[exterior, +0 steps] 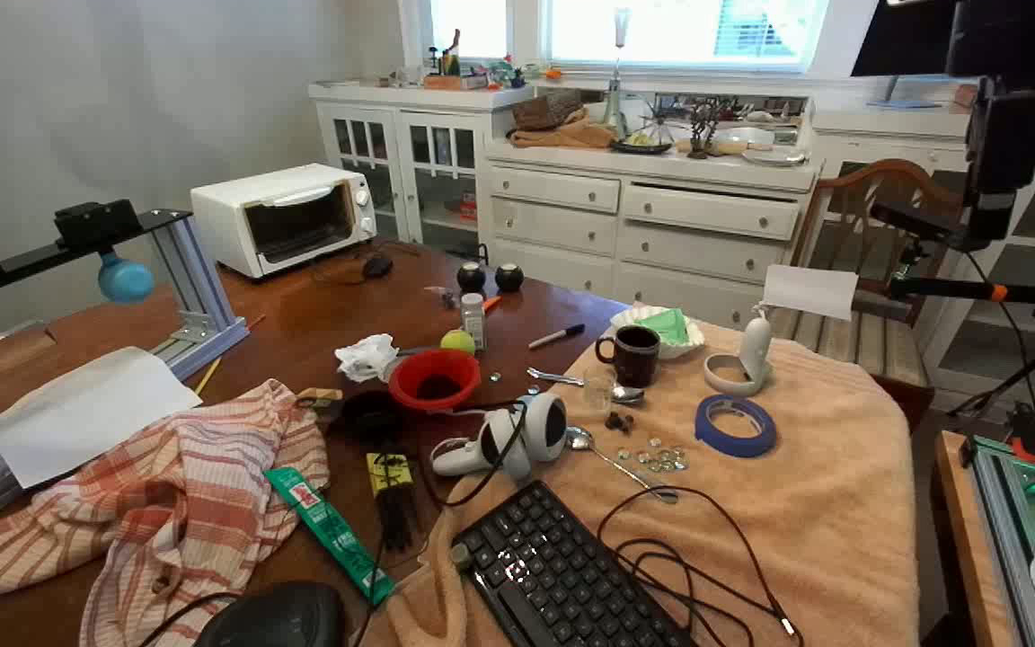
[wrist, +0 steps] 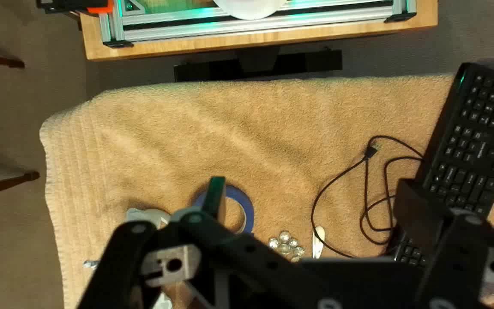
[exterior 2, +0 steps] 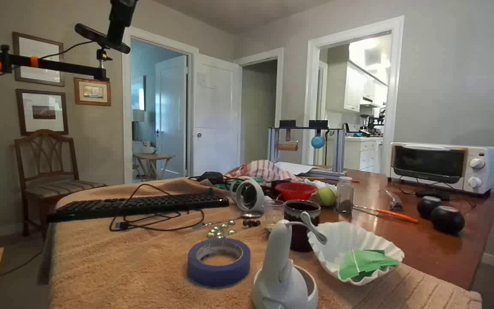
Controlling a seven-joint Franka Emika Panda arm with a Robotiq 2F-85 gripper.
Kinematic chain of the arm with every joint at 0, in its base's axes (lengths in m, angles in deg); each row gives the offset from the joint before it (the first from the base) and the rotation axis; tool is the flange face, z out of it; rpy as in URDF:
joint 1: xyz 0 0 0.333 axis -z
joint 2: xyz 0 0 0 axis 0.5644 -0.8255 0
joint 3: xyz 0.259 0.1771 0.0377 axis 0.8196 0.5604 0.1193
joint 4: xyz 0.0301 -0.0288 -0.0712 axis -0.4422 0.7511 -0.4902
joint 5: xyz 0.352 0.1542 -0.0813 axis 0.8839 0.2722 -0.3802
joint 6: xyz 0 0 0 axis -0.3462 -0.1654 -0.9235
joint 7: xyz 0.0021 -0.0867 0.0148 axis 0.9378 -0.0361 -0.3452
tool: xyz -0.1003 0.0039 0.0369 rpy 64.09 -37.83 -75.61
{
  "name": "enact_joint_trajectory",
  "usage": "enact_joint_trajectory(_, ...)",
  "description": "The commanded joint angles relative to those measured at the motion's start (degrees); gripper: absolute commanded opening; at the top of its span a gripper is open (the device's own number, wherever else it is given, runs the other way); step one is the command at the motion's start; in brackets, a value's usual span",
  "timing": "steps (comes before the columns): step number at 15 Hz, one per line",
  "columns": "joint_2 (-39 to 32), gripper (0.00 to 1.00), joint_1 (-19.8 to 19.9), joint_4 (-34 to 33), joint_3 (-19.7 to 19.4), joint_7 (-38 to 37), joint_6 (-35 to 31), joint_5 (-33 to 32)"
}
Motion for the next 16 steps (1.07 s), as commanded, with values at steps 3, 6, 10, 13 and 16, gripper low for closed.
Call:
enact_joint_trajectory(3, 0.0, 1.00, 0.4, -0.1, 0.3, 0.2, 0.1, 0.1)
enact_joint_trajectory(6, 0.0, 1.00, 0.4, -0.1, 0.3, 0.2, 0.1, 0.1)
enact_joint_trajectory(10, -0.8, 1.00, 1.5, 2.8, 1.5, -6.7, -9.7, 4.6)
enact_joint_trajectory(13, -3.9, 1.00, 2.7, 6.4, 3.6, -13.6, -23.5, 7.0)
enact_joint_trajectory(16, -8.9, 1.00, 4.1, 9.9, 6.0, -18.9, -37.3, 5.4)
